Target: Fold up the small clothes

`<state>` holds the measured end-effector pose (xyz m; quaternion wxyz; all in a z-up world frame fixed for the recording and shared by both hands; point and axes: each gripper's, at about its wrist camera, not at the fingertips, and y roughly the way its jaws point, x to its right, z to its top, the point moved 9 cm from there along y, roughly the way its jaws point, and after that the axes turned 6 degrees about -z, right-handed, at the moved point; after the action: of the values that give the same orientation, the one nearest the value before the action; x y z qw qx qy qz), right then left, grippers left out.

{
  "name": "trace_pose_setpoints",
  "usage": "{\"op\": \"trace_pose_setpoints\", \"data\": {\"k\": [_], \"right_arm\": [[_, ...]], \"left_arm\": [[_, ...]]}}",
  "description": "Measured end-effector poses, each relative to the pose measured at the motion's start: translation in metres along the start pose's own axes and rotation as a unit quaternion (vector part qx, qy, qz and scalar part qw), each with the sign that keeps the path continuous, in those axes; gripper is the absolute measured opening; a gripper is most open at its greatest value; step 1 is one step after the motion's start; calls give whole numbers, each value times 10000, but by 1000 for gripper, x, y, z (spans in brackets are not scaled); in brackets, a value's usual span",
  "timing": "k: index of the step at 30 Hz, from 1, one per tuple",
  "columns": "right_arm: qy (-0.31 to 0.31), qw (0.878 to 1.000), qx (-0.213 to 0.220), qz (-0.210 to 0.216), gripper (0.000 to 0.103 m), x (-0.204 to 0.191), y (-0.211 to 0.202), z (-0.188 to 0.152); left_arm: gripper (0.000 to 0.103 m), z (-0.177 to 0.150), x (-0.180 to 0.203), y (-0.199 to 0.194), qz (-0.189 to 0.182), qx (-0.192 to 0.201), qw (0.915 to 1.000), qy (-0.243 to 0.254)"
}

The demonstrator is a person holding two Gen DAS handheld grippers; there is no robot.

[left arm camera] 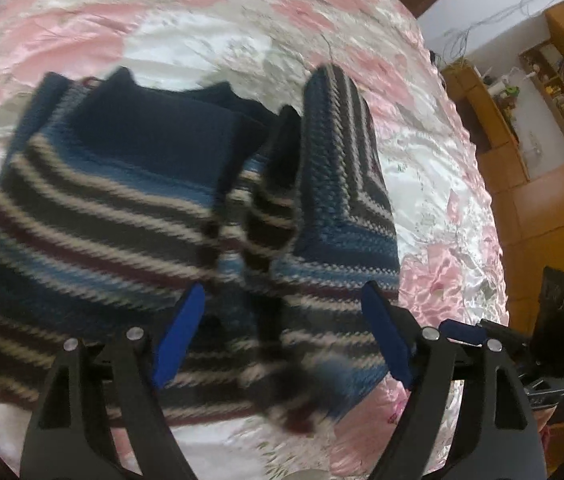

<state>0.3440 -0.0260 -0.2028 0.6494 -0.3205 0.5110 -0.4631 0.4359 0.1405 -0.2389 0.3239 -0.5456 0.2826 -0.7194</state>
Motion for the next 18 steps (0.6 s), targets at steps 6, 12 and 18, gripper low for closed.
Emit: {"op": "trace_pose_setpoints", "data": {"k": [6,12,18], "right_arm": [[99,9999,-17,66,66,14,7,-7],[122,9999,-43,82,66,16,17,-8],[189,9997,-88,123,66,14,22,-10]], "left_arm": [[80,2,-1,30,184,-238,9995,-24],[47,3,3,34,216,-199,9995,-89],[25,0,24,28,-45,-138,9999,86]]}}
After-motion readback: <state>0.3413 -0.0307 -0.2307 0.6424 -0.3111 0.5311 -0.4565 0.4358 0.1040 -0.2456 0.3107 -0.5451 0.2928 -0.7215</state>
